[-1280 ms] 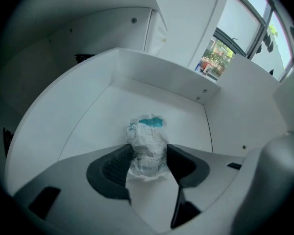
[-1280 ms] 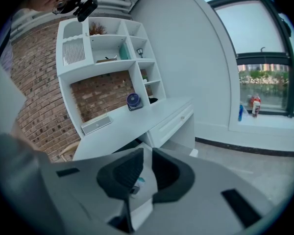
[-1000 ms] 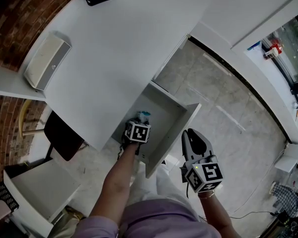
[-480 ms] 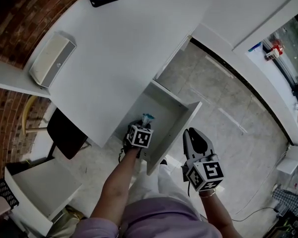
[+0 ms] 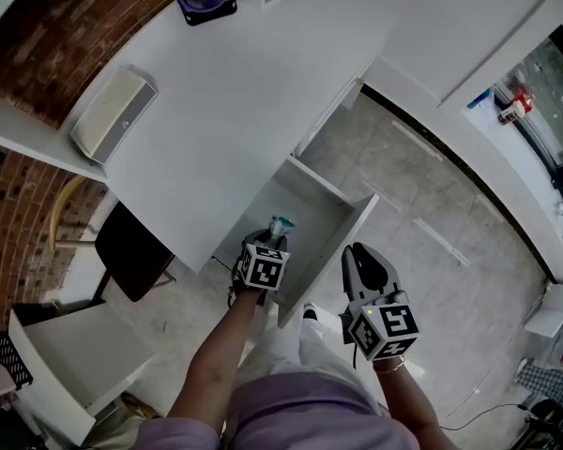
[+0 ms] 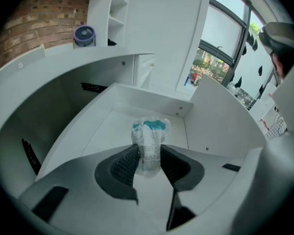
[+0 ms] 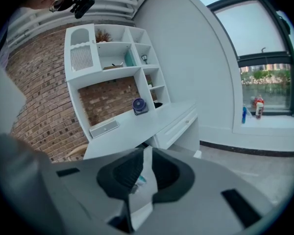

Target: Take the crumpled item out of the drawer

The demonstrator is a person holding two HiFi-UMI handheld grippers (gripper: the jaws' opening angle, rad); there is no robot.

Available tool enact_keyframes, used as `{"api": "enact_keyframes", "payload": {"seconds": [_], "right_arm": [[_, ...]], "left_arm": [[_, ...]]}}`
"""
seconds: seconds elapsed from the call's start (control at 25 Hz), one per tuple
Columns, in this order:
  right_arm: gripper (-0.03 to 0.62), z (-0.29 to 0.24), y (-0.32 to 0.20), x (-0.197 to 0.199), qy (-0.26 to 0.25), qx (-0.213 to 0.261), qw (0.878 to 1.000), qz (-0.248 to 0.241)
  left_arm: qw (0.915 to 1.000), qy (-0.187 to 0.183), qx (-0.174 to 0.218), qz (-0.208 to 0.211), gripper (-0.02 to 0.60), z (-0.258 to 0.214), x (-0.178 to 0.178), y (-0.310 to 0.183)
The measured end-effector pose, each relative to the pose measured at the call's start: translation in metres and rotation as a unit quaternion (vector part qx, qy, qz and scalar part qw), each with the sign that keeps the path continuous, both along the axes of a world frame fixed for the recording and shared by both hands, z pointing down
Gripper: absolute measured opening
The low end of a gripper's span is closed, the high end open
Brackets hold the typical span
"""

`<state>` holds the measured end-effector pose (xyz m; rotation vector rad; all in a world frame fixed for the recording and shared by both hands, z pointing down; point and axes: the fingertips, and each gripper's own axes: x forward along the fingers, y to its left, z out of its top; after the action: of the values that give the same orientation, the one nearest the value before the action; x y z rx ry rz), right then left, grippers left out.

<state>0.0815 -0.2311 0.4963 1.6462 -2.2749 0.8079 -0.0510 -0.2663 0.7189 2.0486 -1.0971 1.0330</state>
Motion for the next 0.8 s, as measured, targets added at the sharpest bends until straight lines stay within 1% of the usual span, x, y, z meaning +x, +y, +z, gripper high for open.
{"api": "enact_keyframes", "payload": {"seconds": [0.36,0.8], "right_arm": [[0.046,-0.016,0.012,-0.002,-0.006,0.022,1.000,-0.008],[0.046,-0.037,0.025,0.004,-0.006,0.049,0.999,-0.016]], "left_arm": [[0.9976,0.023,0.065,-0.013,0.143,-0.058,0.002,0.000],[0.9885,0.053,0.137,-0.034,0.143,-0.129,0.002,0.000]]}}
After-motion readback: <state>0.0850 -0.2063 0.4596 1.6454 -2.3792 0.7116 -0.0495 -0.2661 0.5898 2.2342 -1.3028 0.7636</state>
